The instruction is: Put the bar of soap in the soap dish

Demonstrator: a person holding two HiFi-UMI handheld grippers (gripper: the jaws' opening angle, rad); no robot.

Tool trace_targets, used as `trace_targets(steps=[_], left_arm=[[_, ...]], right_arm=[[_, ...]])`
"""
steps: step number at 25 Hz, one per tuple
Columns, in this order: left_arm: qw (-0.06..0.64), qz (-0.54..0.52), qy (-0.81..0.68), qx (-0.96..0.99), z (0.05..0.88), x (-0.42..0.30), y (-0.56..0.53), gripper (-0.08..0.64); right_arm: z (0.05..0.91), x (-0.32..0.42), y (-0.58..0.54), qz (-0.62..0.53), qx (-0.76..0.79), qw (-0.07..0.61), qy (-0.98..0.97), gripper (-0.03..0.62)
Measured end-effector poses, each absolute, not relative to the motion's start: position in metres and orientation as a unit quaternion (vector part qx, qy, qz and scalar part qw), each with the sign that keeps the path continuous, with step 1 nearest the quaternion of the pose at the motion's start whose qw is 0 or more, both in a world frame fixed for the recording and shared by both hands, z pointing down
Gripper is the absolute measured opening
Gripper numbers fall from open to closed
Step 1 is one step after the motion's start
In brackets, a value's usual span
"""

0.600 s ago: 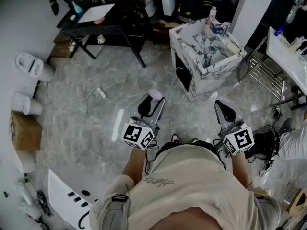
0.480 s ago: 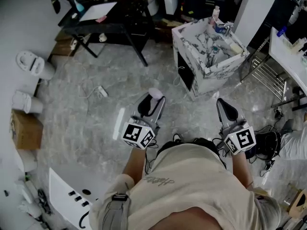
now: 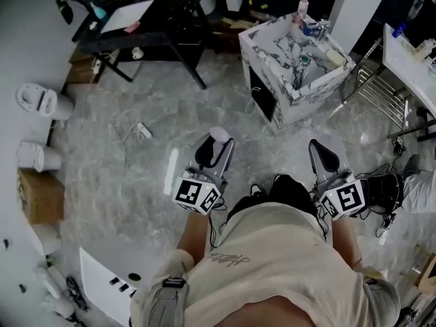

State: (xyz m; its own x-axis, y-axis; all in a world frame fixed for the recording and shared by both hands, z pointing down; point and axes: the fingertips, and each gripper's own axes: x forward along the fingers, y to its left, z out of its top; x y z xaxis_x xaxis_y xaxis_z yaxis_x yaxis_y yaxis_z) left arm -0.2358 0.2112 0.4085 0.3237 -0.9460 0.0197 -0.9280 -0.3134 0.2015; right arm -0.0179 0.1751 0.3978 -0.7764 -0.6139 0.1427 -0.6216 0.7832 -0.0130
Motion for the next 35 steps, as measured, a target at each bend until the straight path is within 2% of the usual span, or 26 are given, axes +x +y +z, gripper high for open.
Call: trace_targets(steps=[7, 15, 22, 35], left_arm=[[0.119, -0.049, -0.581, 0.804, 0.421, -0.238, 0.160, 0.201], [0.090, -0.009, -0.566, 0.819, 0.391, -0.230, 0.045, 0.202], [0.065, -0.020, -0.537, 0.841, 0.354, -0.203, -0.046, 0.202], [0.082, 0.000, -0.494, 0.866, 0.367, -0.197, -0.113, 0.202]], right_arm=[[0.419, -0.011, 0.129, 0.052, 0.336, 0.080, -0.937, 0.002], [0.418, -0.023, 0.012, 0.081, 0.328, 0.016, -0.941, 0.002], [0.411, -0.031, -0.070, 0.074, 0.320, -0.006, -0.944, 0.002], [0.440, -0.036, -0.119, 0.098, 0.327, 0.035, -0.939, 0.002]])
